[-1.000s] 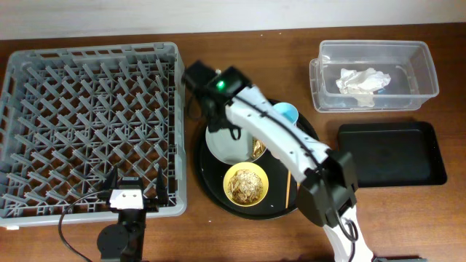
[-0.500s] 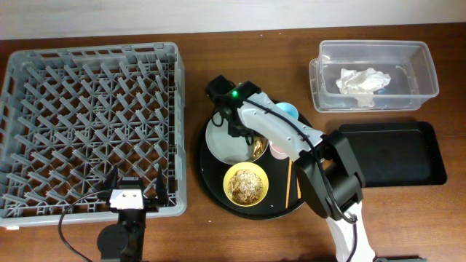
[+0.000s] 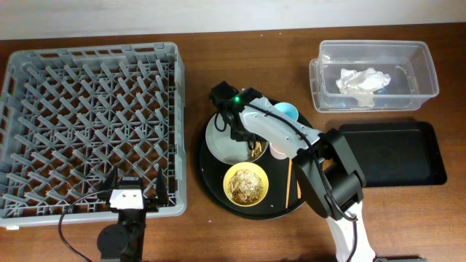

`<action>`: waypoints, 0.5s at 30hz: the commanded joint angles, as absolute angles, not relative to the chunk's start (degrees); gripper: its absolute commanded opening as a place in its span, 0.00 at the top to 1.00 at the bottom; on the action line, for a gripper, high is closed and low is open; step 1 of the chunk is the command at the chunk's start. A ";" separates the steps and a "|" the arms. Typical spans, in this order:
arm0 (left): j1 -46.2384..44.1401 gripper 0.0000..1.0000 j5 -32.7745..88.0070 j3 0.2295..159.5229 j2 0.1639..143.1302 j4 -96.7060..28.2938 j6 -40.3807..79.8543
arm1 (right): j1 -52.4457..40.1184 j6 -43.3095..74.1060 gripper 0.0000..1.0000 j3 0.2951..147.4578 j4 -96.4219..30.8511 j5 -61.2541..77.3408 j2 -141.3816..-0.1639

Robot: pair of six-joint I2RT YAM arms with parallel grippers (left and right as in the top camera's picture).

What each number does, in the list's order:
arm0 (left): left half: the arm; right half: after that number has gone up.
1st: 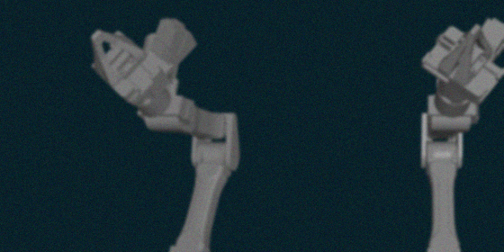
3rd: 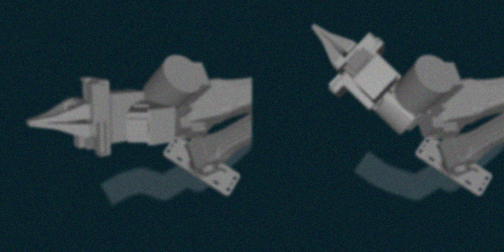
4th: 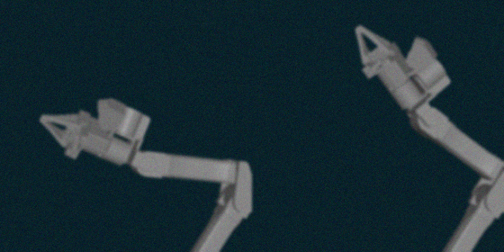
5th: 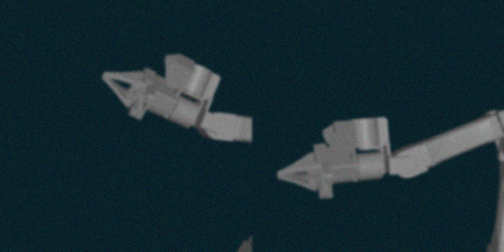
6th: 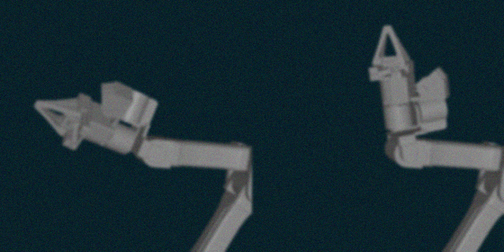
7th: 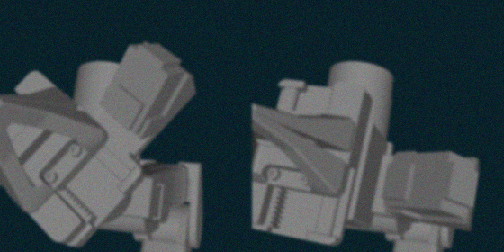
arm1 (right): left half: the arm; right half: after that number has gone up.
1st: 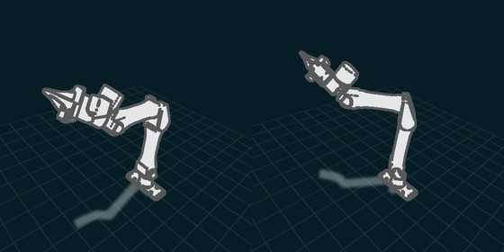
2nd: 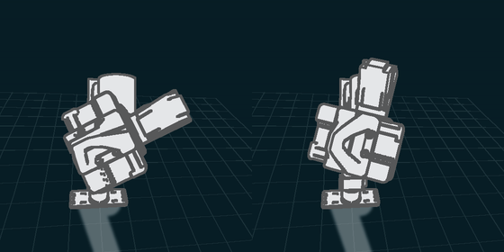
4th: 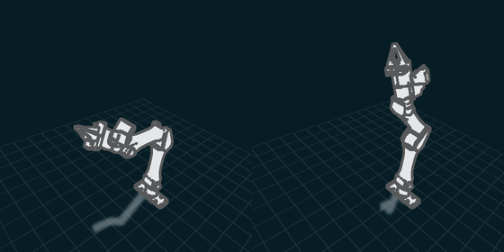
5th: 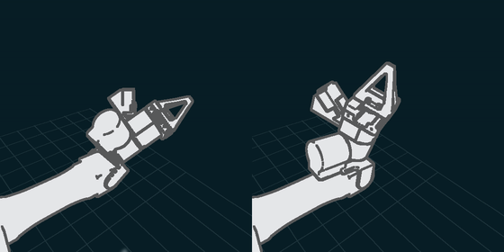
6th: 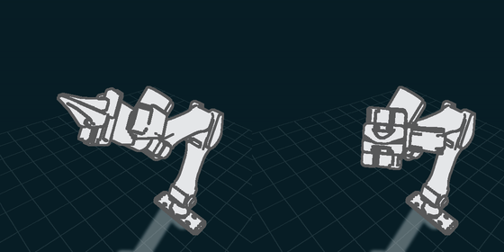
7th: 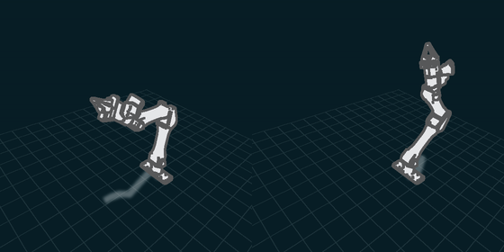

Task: Sort waste into correct bins and load items into the dishwasher rack
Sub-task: 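Return the right gripper to the plate and grasp the gold wrapper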

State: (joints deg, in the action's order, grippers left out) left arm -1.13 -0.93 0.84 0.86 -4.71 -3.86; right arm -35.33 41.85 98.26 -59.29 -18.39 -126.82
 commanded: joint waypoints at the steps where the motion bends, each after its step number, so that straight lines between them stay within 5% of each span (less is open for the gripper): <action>1: -1.34 0.01 -1.30 0.51 0.67 -4.75 -4.78 | -35.66 41.85 0.72 97.60 -58.96 -18.65 -127.13; 3: -1.34 0.01 -1.30 0.51 0.67 -4.75 -4.75 | -35.73 41.85 0.96 97.62 -58.89 -18.33 -127.13; 8: -1.34 0.01 -1.30 0.51 0.67 -4.75 -4.75 | -35.70 41.78 0.96 101.56 -61.67 -16.21 -127.11; 15: -1.34 0.01 -1.30 0.51 0.67 -4.75 -4.75 | -33.50 39.20 0.96 126.39 -76.07 -16.95 -127.02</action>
